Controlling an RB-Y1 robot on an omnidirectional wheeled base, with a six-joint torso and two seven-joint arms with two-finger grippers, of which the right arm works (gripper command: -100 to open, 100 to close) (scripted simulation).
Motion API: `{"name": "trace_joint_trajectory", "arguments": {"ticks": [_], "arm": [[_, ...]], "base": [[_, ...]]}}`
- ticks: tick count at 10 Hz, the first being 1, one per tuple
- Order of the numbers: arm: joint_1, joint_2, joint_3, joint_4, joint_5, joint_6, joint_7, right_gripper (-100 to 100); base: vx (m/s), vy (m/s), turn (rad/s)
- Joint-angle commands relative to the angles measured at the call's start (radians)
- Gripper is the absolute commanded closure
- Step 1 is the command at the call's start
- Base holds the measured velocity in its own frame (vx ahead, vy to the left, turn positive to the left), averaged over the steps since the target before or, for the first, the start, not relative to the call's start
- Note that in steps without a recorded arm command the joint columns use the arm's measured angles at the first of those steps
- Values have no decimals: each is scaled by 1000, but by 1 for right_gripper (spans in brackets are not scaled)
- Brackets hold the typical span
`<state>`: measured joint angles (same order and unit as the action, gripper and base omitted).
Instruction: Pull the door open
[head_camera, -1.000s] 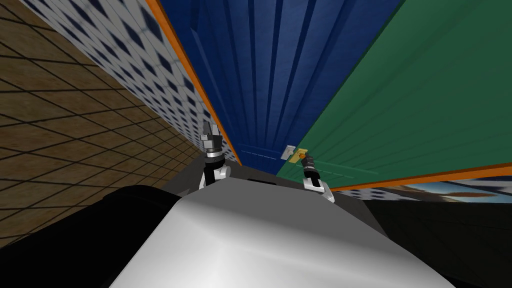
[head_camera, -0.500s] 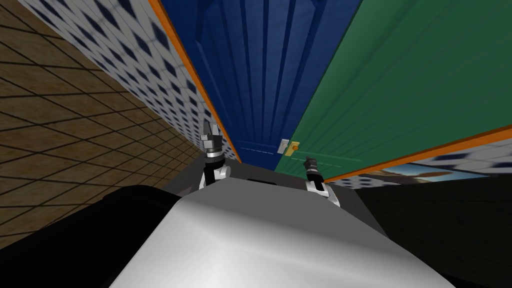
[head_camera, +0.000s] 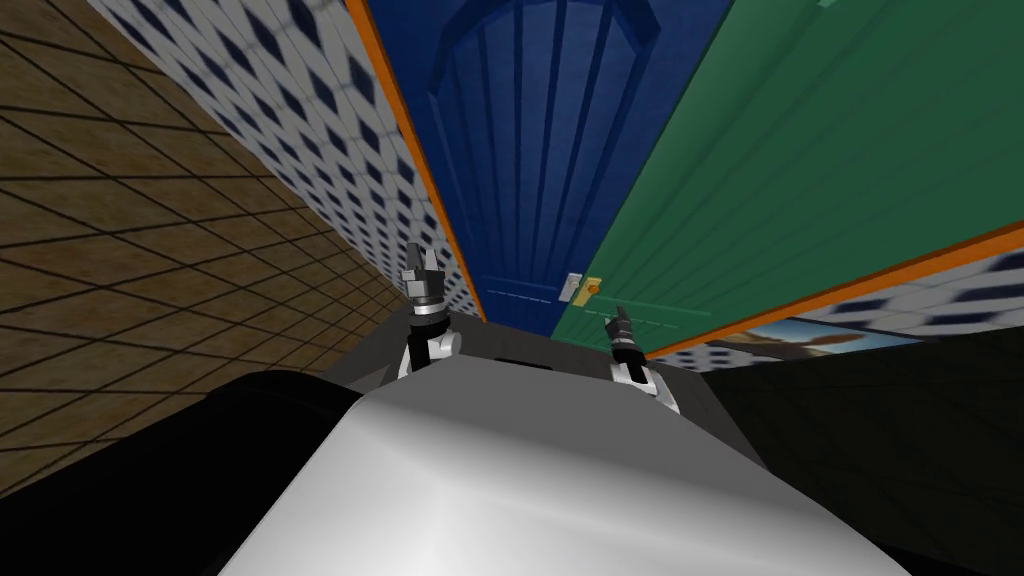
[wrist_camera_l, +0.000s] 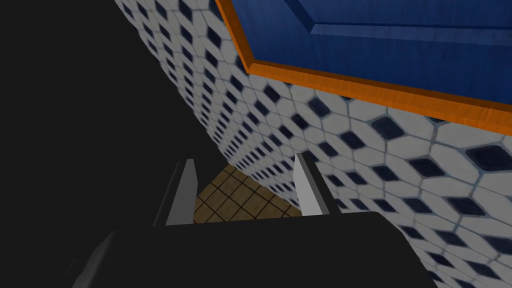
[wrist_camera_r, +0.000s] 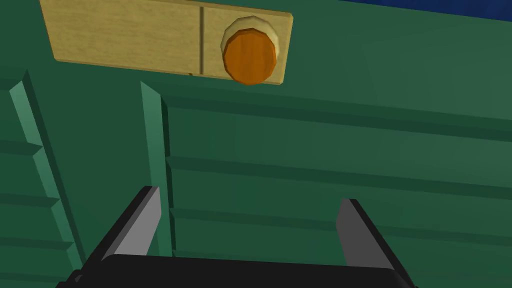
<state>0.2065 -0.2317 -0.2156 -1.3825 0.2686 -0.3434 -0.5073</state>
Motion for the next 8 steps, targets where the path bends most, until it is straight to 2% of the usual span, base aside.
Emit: {"name": "trace_joint_trajectory", "arguments": {"ticks": [1,3,4,6,8], "arm": [[9,-7,-28,18,-4,6,8,-100],[13,-17,-63,41,-11,14,20,-100],[8,-16,-66,45,-12,14,23,-100],[-7,-9,-59,47,-12,12,28,-100],[-33,7,-33,42,-9,6,31,-100]], "base": [[-8,-65,-162],[68,-85,-114],[154,-81,-25],[182,-40,55],[217,56,138]]}}
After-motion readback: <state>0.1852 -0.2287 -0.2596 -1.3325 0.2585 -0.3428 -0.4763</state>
